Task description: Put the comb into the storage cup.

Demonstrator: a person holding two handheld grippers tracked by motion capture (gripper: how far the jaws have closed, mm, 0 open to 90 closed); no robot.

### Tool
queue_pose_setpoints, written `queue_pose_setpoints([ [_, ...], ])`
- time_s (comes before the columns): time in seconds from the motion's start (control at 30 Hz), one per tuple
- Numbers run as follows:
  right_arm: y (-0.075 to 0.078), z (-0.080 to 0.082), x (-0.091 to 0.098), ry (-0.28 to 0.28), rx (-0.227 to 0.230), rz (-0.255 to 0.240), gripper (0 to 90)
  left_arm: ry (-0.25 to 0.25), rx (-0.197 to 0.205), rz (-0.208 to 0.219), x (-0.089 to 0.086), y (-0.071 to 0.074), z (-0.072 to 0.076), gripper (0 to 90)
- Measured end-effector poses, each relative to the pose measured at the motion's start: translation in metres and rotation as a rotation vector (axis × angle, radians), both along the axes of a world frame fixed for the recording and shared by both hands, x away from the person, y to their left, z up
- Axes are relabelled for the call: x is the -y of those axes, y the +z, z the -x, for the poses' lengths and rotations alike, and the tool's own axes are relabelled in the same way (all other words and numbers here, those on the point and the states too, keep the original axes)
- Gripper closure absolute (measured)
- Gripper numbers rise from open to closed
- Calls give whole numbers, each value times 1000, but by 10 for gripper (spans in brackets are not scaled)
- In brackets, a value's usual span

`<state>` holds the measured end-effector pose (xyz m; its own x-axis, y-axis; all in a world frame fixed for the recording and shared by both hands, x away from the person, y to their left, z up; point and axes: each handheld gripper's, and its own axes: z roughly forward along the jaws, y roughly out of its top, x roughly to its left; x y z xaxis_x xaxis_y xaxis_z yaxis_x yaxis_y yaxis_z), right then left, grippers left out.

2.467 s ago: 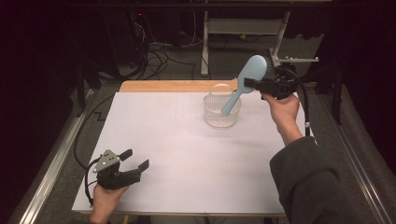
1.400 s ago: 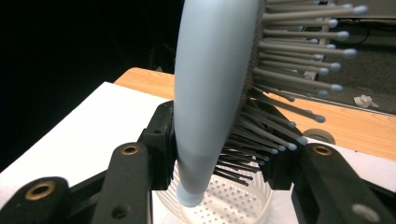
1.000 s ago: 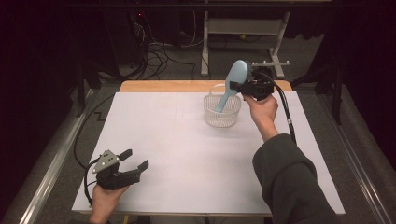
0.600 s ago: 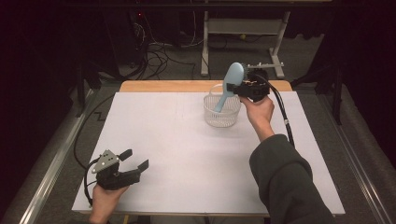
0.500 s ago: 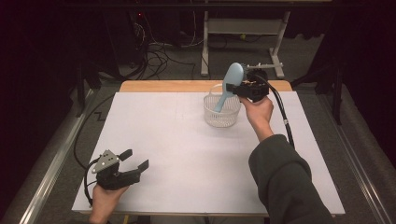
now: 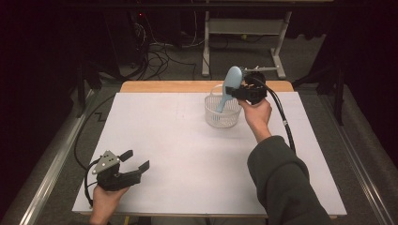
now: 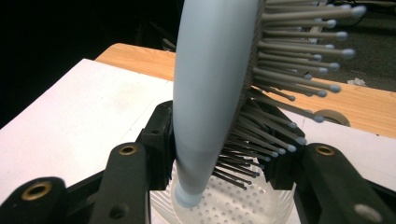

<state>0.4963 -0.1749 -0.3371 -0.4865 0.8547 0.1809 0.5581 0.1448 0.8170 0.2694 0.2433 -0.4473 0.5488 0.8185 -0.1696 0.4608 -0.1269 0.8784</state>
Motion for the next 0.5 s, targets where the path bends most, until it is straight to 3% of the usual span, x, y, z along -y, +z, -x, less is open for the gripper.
queue_pose_setpoints([
  [0.5, -11, -1, -4, 9, -26, 20, 529, -2, -1, -5, 0, 0, 0, 199],
])
